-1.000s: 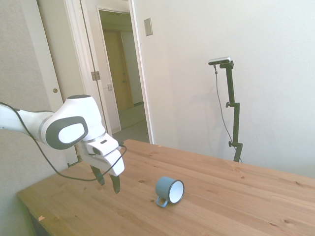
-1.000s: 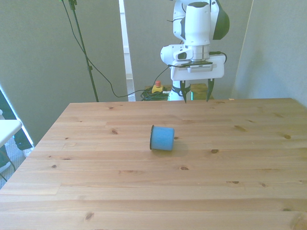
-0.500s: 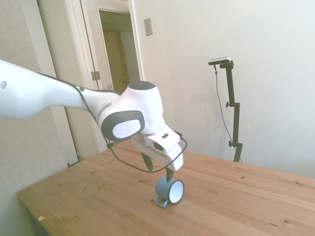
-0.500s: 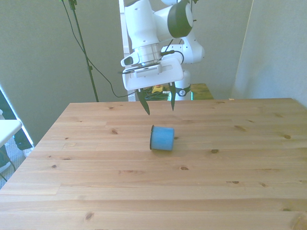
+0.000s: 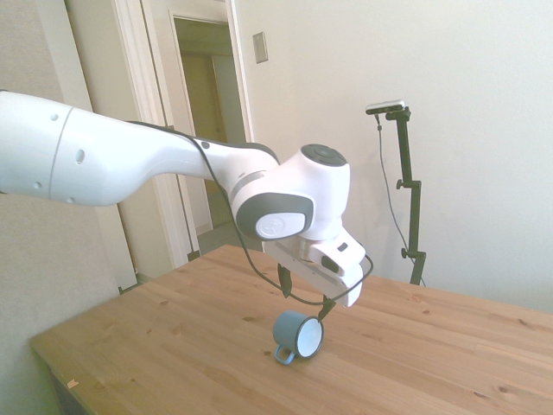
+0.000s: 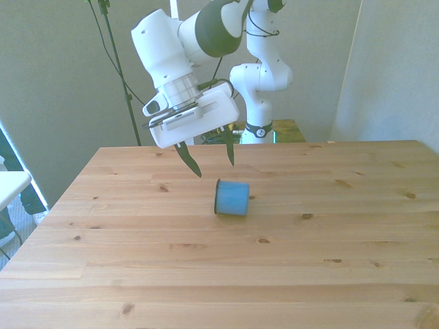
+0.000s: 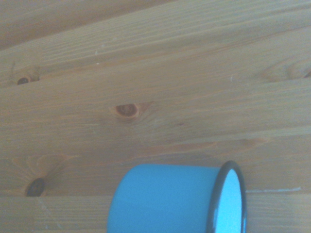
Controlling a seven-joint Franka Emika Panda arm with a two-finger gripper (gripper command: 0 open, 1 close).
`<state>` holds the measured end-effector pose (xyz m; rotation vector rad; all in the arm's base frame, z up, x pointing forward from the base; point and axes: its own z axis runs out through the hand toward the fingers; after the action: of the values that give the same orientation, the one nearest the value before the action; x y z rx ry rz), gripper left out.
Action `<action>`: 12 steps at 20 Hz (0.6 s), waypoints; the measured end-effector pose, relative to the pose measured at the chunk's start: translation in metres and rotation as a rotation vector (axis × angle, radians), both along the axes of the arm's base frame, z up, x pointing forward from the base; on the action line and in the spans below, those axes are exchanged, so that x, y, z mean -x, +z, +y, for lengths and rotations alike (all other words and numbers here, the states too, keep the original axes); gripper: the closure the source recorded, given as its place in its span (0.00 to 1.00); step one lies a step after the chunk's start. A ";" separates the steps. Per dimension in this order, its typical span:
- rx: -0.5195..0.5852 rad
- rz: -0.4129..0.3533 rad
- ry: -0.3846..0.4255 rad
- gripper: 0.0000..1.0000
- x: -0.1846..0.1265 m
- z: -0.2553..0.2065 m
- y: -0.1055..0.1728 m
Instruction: Flip the mug upright
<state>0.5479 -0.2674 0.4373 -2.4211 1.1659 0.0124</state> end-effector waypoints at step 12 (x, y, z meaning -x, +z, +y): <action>-0.258 0.079 0.093 0.00 -0.043 0.010 -0.060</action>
<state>0.5912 -0.2573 0.3769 -2.2600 1.0151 0.2723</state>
